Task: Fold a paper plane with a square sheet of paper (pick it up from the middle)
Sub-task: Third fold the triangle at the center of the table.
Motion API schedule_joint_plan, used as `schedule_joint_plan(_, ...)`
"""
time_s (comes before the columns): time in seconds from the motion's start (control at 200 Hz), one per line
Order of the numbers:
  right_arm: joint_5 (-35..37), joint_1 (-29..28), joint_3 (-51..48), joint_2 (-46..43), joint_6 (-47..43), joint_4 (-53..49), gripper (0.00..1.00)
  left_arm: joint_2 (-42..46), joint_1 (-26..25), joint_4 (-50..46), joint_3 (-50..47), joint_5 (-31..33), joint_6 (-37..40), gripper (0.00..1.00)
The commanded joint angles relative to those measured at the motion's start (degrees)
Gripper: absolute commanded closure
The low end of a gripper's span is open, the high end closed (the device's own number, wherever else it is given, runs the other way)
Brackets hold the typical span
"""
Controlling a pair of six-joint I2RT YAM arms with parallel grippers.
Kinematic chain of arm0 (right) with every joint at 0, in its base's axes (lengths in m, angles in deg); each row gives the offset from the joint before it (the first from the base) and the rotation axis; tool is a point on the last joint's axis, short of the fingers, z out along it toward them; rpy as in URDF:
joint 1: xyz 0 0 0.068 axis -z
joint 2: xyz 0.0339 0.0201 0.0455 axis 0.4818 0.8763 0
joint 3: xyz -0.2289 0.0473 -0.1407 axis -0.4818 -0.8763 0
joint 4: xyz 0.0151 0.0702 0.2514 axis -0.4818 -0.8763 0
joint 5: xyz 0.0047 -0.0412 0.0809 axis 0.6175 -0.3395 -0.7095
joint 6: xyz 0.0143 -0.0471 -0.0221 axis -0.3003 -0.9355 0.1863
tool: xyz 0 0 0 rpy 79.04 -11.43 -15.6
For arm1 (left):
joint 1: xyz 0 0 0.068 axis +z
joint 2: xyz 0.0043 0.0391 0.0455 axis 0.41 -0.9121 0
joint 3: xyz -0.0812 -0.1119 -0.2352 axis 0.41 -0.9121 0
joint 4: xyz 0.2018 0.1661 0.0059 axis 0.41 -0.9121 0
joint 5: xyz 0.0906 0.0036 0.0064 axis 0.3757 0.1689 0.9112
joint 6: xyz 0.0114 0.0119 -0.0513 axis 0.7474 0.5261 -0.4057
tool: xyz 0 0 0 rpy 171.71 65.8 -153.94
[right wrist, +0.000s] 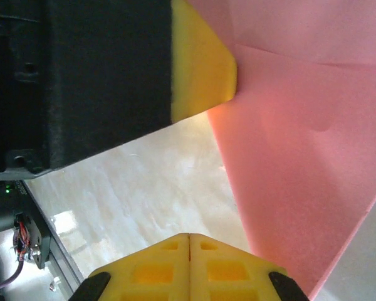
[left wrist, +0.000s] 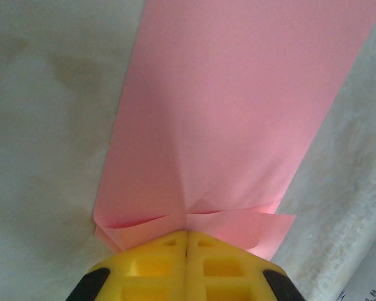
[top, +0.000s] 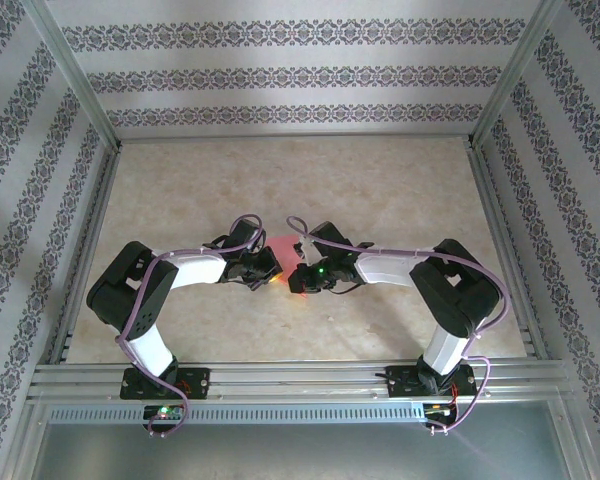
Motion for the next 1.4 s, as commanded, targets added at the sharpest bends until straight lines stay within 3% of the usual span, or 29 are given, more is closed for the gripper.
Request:
schedule_joint_plan(0.0,-0.71,0.23,1.89,1.00,0.55,-0.05,0.94,-4.84,-0.75,-7.06,-3.41,5.77,-1.15,0.99)
schedule_joint_plan(1.019,-3.23,2.12,-1.47,6.42,0.80,-0.61,0.94,-5.78,-0.73,-7.42,-4.10,6.30,-1.15,1.00)
schedule_joint_plan(1.394,-6.25,2.81,-6.81,2.10,-0.15,-1.33,0.94,-5.89,-0.48,-10.04,-3.89,7.59,-0.89,1.00)
